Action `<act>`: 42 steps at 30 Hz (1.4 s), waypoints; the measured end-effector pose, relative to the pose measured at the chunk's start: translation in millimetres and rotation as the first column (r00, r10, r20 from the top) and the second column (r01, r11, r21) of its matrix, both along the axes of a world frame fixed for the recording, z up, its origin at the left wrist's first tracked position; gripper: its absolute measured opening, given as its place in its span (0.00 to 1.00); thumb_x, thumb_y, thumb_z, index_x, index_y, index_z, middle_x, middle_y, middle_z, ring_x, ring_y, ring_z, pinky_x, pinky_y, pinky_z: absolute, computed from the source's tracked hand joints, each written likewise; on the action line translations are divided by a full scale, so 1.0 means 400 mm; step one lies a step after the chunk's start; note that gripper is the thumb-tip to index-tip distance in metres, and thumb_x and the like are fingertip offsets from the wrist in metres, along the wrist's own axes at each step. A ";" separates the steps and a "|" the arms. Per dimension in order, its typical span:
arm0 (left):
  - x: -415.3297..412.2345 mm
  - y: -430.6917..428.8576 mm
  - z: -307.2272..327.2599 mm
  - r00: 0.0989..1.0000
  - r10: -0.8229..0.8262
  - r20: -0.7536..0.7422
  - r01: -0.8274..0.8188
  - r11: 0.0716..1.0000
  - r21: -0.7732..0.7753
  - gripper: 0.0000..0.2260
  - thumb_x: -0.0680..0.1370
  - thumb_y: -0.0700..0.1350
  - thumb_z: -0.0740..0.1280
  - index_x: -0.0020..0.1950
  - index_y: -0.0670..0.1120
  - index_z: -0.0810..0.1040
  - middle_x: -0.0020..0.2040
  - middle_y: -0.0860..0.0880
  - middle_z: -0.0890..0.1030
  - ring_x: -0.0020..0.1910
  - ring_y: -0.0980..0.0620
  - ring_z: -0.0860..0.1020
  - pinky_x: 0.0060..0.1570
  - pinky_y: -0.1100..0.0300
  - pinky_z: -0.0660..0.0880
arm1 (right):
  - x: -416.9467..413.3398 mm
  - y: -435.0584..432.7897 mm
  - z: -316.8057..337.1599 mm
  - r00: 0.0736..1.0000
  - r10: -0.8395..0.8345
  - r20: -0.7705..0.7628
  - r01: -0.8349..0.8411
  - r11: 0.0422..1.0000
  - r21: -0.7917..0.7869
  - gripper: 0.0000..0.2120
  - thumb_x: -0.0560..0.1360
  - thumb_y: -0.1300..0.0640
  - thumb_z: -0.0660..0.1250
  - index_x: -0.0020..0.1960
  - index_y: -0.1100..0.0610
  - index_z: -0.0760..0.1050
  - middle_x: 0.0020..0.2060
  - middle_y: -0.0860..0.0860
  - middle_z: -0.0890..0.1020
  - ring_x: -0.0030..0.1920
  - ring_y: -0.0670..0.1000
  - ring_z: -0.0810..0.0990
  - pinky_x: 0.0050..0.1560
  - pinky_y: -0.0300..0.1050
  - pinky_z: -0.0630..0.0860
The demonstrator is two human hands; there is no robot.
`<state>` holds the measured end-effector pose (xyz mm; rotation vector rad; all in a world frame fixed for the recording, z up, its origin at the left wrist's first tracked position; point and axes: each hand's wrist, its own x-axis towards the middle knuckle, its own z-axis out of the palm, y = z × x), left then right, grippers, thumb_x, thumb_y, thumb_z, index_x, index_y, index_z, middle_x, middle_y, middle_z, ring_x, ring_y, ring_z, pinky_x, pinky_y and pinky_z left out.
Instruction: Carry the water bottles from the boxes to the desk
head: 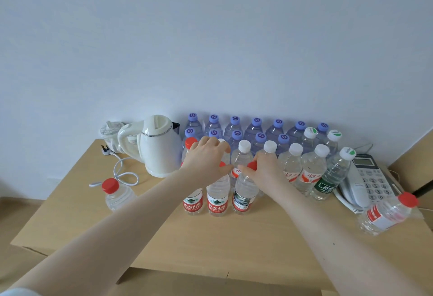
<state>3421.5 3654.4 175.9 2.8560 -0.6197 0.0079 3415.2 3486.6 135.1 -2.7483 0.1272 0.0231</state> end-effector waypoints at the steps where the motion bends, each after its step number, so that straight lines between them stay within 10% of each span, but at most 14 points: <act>1: 0.005 -0.001 -0.002 1.000 -0.006 0.001 0.006 1.000 -0.001 0.19 0.78 0.56 0.63 0.67 0.50 0.70 0.63 0.50 0.72 0.65 0.48 0.66 0.64 0.55 0.63 | 0.001 0.001 0.006 1.000 0.023 -0.014 -0.023 1.000 -0.003 0.21 0.75 0.40 0.66 0.47 0.59 0.73 0.46 0.57 0.79 0.51 0.58 0.77 0.54 0.54 0.72; 7: 0.033 0.005 -0.008 1.000 -0.027 0.002 0.027 0.999 -0.022 0.19 0.78 0.57 0.64 0.65 0.51 0.71 0.61 0.50 0.73 0.64 0.48 0.66 0.63 0.54 0.63 | -0.004 -0.021 0.074 0.936 0.298 -0.187 -0.298 0.954 0.027 0.18 0.75 0.58 0.66 0.64 0.49 0.75 0.47 0.43 0.73 0.58 0.52 0.74 0.59 0.49 0.69; 14: 0.047 0.010 -0.008 0.999 -0.035 0.000 0.035 0.999 -0.025 0.19 0.78 0.57 0.64 0.66 0.51 0.71 0.62 0.50 0.72 0.65 0.49 0.66 0.64 0.55 0.63 | 0.012 -0.019 0.063 0.970 0.193 -0.147 -0.203 0.978 -0.053 0.07 0.75 0.54 0.68 0.50 0.55 0.74 0.47 0.53 0.78 0.47 0.54 0.77 0.42 0.43 0.69; 24: 0.043 0.028 -0.010 1.000 -0.019 -0.001 0.019 1.000 -0.018 0.19 0.78 0.56 0.63 0.67 0.51 0.70 0.61 0.50 0.72 0.64 0.49 0.66 0.65 0.55 0.62 | 0.020 0.016 0.051 0.996 0.021 -0.091 -0.040 0.978 -0.203 0.23 0.78 0.39 0.62 0.34 0.56 0.64 0.31 0.50 0.70 0.39 0.54 0.73 0.39 0.44 0.68; 28: 0.036 0.040 -0.016 1.000 -0.013 0.008 0.013 1.000 -0.003 0.20 0.79 0.56 0.63 0.68 0.51 0.70 0.62 0.50 0.72 0.65 0.48 0.66 0.66 0.56 0.60 | 0.016 0.023 0.052 0.996 0.059 -0.074 -0.076 0.963 -0.258 0.24 0.78 0.38 0.59 0.48 0.60 0.77 0.43 0.54 0.81 0.46 0.56 0.79 0.42 0.46 0.72; 42: 0.010 0.153 -0.003 0.995 0.093 0.044 -0.091 0.995 -0.046 0.19 0.78 0.57 0.64 0.66 0.52 0.71 0.62 0.51 0.72 0.65 0.49 0.66 0.63 0.57 0.61 | 0.014 0.145 0.104 0.914 0.361 0.183 -0.344 0.931 -0.120 0.19 0.78 0.47 0.63 0.67 0.53 0.72 0.59 0.52 0.75 0.63 0.55 0.70 0.61 0.47 0.65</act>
